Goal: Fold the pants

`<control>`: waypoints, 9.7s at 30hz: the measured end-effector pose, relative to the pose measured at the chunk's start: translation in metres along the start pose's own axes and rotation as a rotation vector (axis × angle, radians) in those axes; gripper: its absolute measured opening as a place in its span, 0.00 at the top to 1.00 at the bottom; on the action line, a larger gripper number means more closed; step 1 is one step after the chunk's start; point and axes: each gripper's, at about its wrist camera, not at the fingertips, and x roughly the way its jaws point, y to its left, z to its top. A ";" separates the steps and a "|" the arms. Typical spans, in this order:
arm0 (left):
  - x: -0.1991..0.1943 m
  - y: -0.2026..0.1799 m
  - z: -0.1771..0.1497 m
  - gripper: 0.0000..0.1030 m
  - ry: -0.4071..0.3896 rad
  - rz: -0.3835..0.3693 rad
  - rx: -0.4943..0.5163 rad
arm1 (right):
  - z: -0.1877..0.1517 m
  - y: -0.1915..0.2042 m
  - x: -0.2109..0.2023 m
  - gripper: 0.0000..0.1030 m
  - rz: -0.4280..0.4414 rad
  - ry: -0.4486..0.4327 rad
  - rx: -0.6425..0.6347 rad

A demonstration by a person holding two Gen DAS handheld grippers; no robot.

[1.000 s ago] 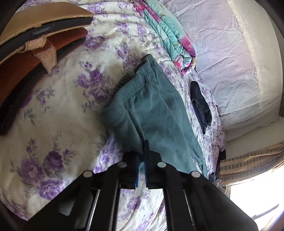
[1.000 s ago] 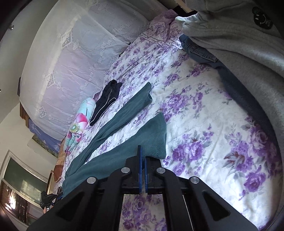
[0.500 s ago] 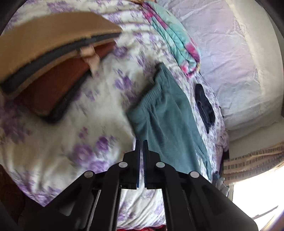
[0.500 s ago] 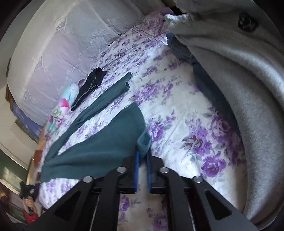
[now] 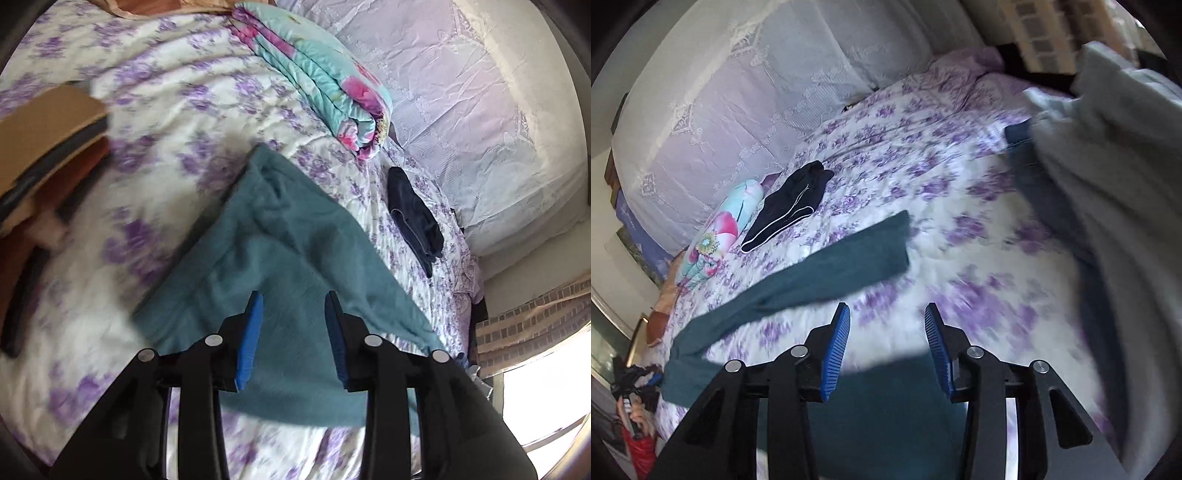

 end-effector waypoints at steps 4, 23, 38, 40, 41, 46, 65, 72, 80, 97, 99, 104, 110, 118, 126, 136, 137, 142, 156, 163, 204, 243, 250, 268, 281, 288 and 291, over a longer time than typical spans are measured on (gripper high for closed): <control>0.031 -0.021 0.035 0.66 0.006 0.055 0.027 | 0.041 0.001 0.057 0.59 -0.023 0.040 0.015; 0.119 -0.024 0.112 0.61 0.129 0.179 0.096 | 0.078 -0.024 0.142 0.90 0.031 0.131 0.079; 0.076 -0.017 0.129 0.47 -0.004 0.259 0.170 | 0.079 -0.023 0.152 0.90 -0.013 0.155 0.070; 0.092 -0.008 0.129 0.49 0.066 0.232 0.158 | 0.080 -0.022 0.152 0.90 -0.017 0.153 0.066; 0.104 -0.006 0.126 0.58 0.113 0.211 0.168 | 0.081 -0.022 0.152 0.90 -0.018 0.151 0.064; 0.112 -0.022 0.127 0.82 0.030 0.230 0.244 | 0.100 -0.016 0.146 0.91 -0.047 0.064 0.051; 0.096 0.009 0.132 0.34 -0.119 0.044 0.040 | 0.099 0.098 0.148 0.79 0.006 0.054 -0.246; 0.105 0.005 0.130 0.29 -0.076 0.058 0.094 | 0.039 0.247 0.214 0.80 0.217 0.237 -0.688; 0.117 -0.007 0.135 0.24 -0.046 0.083 0.166 | 0.012 0.285 0.263 0.79 0.276 0.359 -0.842; 0.116 -0.019 0.136 0.82 -0.055 0.028 0.231 | -0.012 0.300 0.211 0.96 0.240 0.214 -0.933; 0.103 -0.020 0.133 0.82 -0.080 -0.018 0.229 | -0.015 0.302 0.173 0.96 0.261 0.159 -0.930; 0.056 -0.019 0.108 0.81 -0.122 -0.136 0.238 | -0.056 0.301 0.085 0.97 0.289 0.078 -1.014; 0.005 0.014 0.054 0.44 -0.126 -0.075 0.229 | -0.137 0.276 0.041 0.97 0.319 0.149 -1.050; -0.025 0.049 0.011 0.34 -0.022 -0.136 0.051 | -0.170 0.248 0.054 0.96 0.301 0.163 -0.933; 0.019 0.019 0.007 0.35 0.071 -0.069 0.004 | -0.171 0.245 0.052 0.96 0.303 0.128 -0.906; 0.001 0.024 0.018 0.86 -0.003 0.003 -0.001 | -0.174 0.249 0.031 0.96 0.326 0.120 -0.918; -0.006 0.027 0.017 0.86 -0.010 -0.001 0.014 | -0.178 0.249 0.029 0.96 0.324 0.133 -0.929; 0.003 0.052 0.009 0.86 0.034 0.057 0.008 | -0.200 0.243 0.046 0.94 0.279 0.205 -0.957; -0.037 -0.034 -0.066 0.28 -0.135 0.021 0.330 | -0.077 0.191 0.030 0.55 0.160 0.085 -0.437; 0.071 -0.085 -0.092 0.15 0.053 0.001 0.476 | 0.003 0.185 0.121 0.50 -0.073 0.230 -0.220; 0.078 -0.088 -0.109 0.05 -0.046 -0.022 0.586 | 0.022 0.145 0.152 0.97 -0.167 0.107 -0.047; 0.073 -0.086 -0.114 0.05 -0.070 -0.020 0.581 | -0.128 -0.006 -0.105 0.36 -0.188 -0.430 0.146; 0.073 -0.087 -0.117 0.05 -0.063 0.000 0.597 | -0.136 0.116 0.002 0.20 0.063 -0.021 -0.246; 0.073 -0.095 -0.153 0.05 -0.134 0.139 0.723 | -0.110 0.329 0.167 0.69 0.355 0.337 -0.588; 0.077 -0.098 -0.155 0.05 -0.134 0.168 0.735 | -0.145 0.370 0.180 0.93 0.331 0.379 -0.851; 0.082 -0.102 -0.158 0.05 -0.121 0.206 0.766 | -0.105 0.341 0.203 0.96 0.288 0.338 -0.611; 0.084 -0.103 -0.160 0.05 -0.118 0.228 0.779 | -0.107 0.341 0.202 0.80 0.291 0.358 -0.597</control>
